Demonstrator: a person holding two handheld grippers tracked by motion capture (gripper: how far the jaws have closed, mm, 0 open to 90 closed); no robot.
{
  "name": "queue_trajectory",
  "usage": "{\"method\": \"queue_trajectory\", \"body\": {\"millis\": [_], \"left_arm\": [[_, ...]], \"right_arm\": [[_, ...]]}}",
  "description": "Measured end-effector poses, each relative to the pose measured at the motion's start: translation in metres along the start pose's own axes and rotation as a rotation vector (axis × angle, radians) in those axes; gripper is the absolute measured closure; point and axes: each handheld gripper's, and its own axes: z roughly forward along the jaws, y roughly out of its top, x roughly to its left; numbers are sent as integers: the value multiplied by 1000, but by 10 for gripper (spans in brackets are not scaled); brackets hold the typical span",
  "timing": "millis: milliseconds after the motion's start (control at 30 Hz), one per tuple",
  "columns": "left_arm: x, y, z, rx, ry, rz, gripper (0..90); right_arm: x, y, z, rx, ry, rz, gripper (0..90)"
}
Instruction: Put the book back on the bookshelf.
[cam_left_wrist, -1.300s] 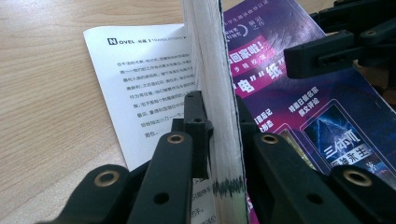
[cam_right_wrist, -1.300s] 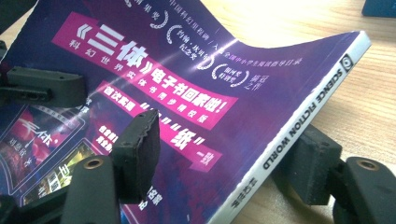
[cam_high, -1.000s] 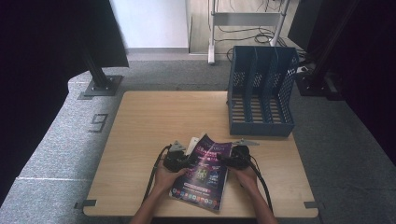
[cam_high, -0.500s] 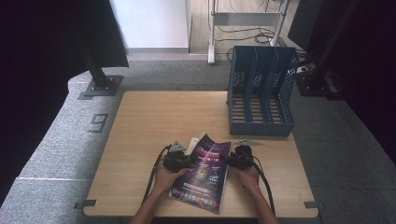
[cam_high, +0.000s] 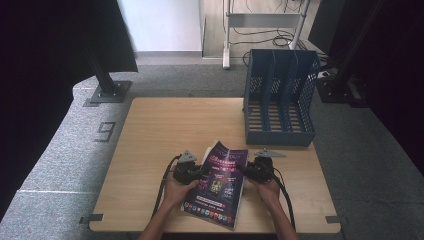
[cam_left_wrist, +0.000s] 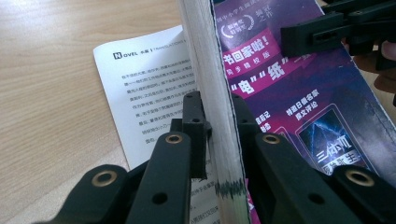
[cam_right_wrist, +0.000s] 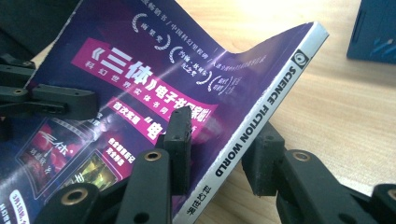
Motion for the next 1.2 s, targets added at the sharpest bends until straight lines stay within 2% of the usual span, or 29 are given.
{"method": "queue_trajectory", "body": {"millis": [667,1200], "left_arm": [[-8,11,-24,-112,-18,29,812],[-14,16,-34,-155,-16,49,817]], "right_arm": [[21,17,-36,-137,53,-81,693],[30,23,-49,-182,59,-112,713]]}}
